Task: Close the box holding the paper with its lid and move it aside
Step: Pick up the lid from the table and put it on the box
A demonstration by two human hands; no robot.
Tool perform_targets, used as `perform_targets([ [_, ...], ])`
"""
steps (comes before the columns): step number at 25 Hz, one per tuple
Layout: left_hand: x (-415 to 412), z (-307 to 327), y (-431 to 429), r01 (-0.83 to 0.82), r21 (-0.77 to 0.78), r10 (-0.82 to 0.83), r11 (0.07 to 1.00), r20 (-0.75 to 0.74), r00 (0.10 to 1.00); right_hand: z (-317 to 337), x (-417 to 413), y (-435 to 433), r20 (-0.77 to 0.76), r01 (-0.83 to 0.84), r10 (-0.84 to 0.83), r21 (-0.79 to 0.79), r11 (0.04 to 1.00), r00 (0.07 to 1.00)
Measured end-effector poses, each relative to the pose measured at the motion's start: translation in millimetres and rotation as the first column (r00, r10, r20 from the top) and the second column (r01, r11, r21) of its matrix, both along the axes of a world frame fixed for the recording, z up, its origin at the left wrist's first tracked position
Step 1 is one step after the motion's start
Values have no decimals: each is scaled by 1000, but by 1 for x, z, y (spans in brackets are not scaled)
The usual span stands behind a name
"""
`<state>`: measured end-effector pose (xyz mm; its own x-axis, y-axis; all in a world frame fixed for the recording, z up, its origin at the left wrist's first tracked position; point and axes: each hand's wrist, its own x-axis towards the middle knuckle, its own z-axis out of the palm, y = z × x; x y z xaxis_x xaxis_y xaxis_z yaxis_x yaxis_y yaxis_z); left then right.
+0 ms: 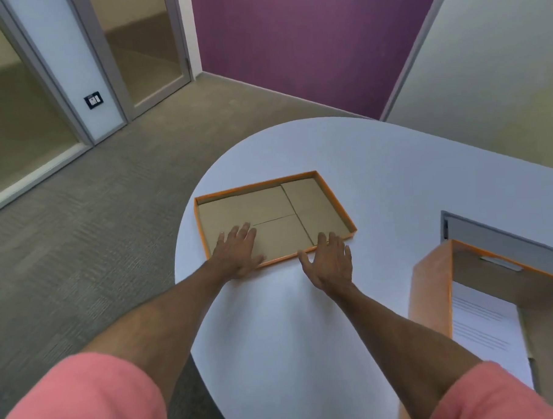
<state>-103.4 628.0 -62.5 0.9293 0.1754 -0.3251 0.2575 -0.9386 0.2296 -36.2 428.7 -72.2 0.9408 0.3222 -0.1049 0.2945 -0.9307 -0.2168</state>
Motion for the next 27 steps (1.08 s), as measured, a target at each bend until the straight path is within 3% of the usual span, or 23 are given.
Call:
perform_targets([
  [9,31,-62,26,6,-89,-13,996,-71,997,-52,5,48,-192,41,-51,-56,998,980],
  [13,33,-78,13,28,-46,-33,999,-104,994,-61,14,33,-205,73,-75,-19,997,976],
  [16,27,-80,-15,68,63,-66,996,-25,997,-62,34,5,-263,37,-41,-20,999,964],
  [22,18,-68,-54,315,179,-340,932,132,931,-52,60,-50,-332,-109,36,-204,973,943],
  [25,33,-60,-39,301,169,-334,938,223,916,-51,50,-56,-201,-13,-3,-77,997,980],
  [27,45,-55,-20,200,134,-227,971,229,947,-50,38,-51,-148,164,-152,72,984,977],
])
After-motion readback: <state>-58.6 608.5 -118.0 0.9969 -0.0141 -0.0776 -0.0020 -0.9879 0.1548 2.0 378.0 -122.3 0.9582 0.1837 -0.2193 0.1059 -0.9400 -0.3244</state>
